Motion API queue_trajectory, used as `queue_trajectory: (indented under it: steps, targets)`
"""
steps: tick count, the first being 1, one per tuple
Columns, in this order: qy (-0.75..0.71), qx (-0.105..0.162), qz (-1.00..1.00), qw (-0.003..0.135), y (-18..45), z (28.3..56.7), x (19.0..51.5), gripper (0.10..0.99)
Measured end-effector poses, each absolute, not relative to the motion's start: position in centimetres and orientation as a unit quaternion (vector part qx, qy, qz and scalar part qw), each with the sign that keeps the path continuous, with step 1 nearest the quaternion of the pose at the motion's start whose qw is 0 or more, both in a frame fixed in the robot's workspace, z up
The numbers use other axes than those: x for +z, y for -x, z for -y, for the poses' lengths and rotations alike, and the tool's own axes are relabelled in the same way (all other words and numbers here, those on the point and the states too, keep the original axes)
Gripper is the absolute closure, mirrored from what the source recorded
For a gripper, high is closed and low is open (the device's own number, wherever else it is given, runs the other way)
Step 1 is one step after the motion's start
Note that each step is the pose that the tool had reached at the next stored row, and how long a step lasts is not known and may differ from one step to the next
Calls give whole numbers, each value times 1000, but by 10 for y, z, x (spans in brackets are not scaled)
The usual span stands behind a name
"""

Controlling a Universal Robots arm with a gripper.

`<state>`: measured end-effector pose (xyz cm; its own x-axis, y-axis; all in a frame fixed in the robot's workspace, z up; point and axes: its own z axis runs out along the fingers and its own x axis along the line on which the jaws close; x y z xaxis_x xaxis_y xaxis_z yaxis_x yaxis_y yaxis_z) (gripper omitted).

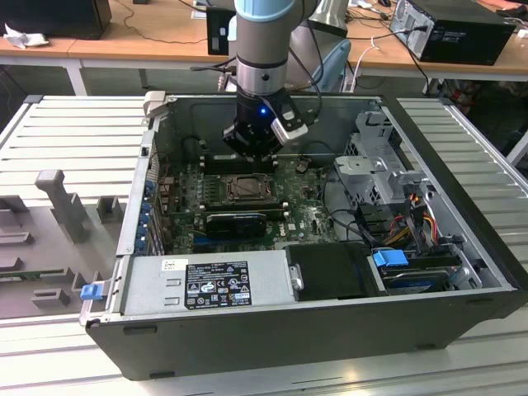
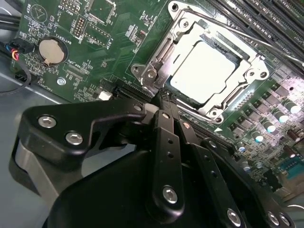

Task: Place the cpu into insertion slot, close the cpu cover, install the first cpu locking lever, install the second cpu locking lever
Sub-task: 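Install the first cpu locking lever, then install the second cpu locking lever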

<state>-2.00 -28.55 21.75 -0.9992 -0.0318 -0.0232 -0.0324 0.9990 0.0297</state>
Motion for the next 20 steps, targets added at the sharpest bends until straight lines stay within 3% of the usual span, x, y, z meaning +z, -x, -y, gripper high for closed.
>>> queue_trajectory:
  steps: [20]
  targets:
    - [16,15,-1000,11,20,292,217,980]
